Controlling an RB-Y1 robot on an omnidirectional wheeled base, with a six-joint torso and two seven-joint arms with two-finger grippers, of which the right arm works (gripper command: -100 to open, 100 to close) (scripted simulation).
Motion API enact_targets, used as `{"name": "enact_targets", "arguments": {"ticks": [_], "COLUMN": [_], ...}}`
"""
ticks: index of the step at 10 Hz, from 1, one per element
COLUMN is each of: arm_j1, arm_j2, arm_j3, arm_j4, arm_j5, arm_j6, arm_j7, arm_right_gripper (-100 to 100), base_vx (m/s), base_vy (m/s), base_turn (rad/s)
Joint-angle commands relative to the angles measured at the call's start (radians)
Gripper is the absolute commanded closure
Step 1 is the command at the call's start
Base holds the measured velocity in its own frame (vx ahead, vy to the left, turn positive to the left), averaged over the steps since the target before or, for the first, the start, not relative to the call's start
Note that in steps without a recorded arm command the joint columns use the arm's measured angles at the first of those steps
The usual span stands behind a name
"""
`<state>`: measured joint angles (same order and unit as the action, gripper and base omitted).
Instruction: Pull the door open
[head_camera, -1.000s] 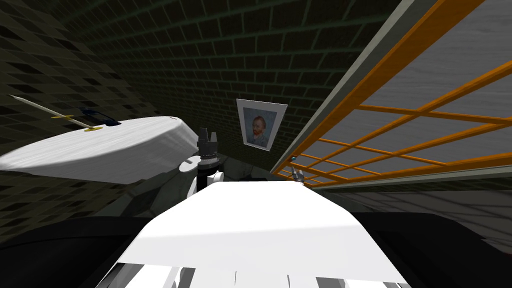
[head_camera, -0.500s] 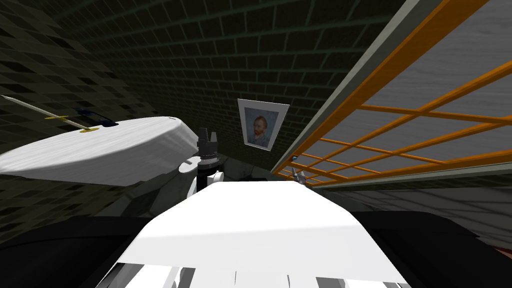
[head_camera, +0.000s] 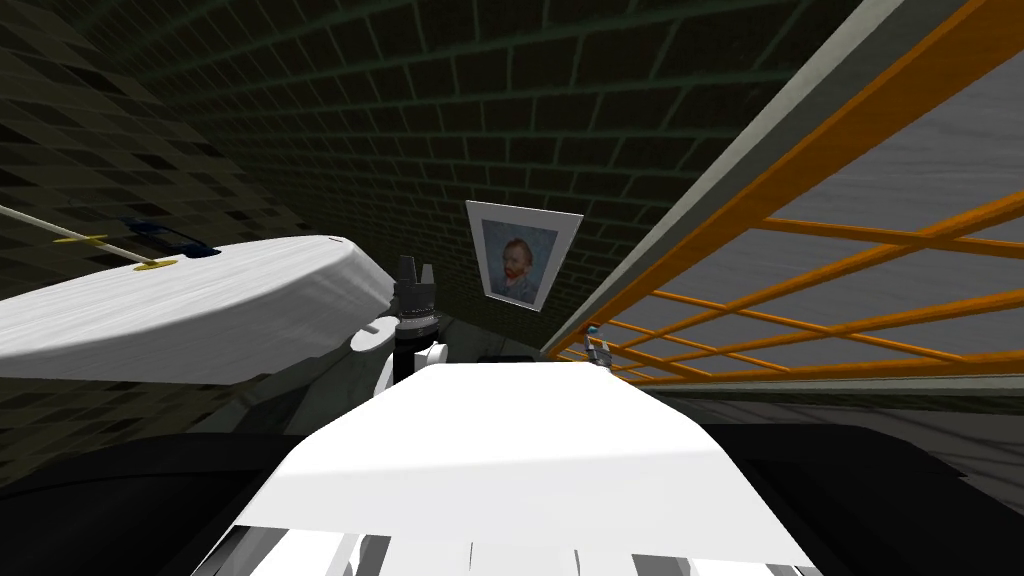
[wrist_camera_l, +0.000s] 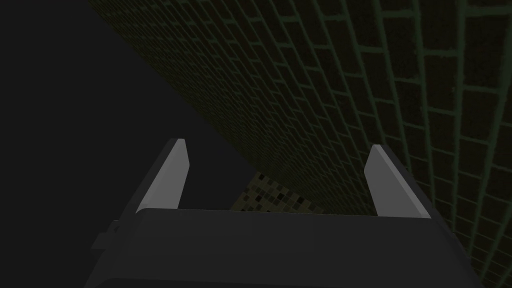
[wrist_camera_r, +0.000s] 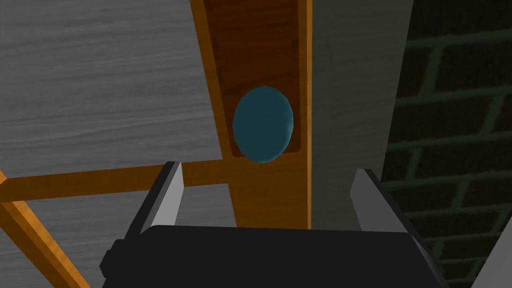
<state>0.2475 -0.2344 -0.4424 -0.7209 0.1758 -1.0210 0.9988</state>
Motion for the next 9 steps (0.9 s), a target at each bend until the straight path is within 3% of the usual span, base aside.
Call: {"name": "enact_targets", "arguments": {"ticks": [1,4,5,9], "arm_j1": [-0.011,-0.015,-0.015,-0.015], "arm_j2": [0.0,0.001,0.001,0.001], "arm_j3": [-0.003,-0.004,-0.004,-0.004], "arm_j4": [0.003,0.004,0.004,0.004], "arm_j5": [-0.002,-0.003,-0.003,-0.003], "arm_j6": [0.01,0.014,0.014,0.014], "arm_j7": [0.005,0.007,0.007,0.007], "arm_right_gripper": [-100,-100,100,100], "base_vx": [0.168,0.124,-0.019,-0.008], "base_vy": [-0.083,-0.049,0.014,0.0], "base_turn": [0.047,0.004,0.018,0.002]}}
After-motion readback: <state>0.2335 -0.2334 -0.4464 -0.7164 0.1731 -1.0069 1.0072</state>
